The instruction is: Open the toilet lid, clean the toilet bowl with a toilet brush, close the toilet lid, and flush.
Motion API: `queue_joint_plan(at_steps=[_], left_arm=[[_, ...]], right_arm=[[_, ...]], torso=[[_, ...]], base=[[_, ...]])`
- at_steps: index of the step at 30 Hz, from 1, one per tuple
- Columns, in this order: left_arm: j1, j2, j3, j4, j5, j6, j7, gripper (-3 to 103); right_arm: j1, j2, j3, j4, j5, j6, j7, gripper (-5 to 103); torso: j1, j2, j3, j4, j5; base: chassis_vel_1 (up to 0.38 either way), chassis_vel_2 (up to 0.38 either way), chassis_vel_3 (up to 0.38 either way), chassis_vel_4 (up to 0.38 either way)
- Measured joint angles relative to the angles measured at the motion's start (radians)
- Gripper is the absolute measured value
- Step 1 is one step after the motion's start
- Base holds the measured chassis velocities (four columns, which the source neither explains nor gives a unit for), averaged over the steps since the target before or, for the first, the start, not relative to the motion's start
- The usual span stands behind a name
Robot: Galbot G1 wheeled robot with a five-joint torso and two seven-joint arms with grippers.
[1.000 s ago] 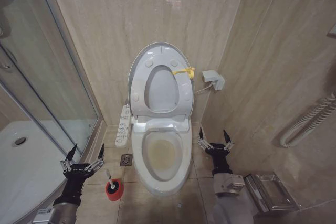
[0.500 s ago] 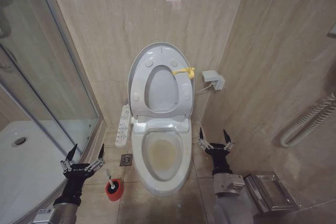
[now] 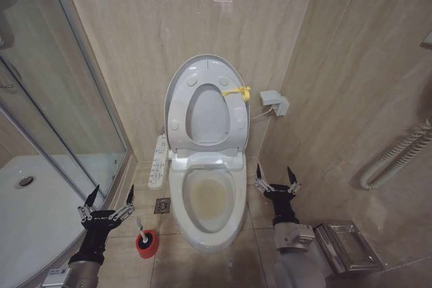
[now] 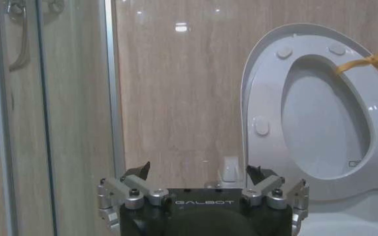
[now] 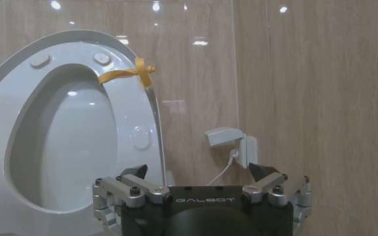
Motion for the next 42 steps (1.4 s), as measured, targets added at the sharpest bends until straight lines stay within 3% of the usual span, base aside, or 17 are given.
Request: queue_joint_plan(at_steps=[42], left_arm=[[0.0, 0.0, 0.0, 0.0, 0.0, 0.0, 0.0, 99]], right_arm=[[0.0, 0.0, 0.0, 0.0, 0.0, 0.0, 0.0, 100]], torso=[[0.0, 0.0, 0.0, 0.0, 0.0]], base=[[-0.02, 0.022, 0.023, -0.025]])
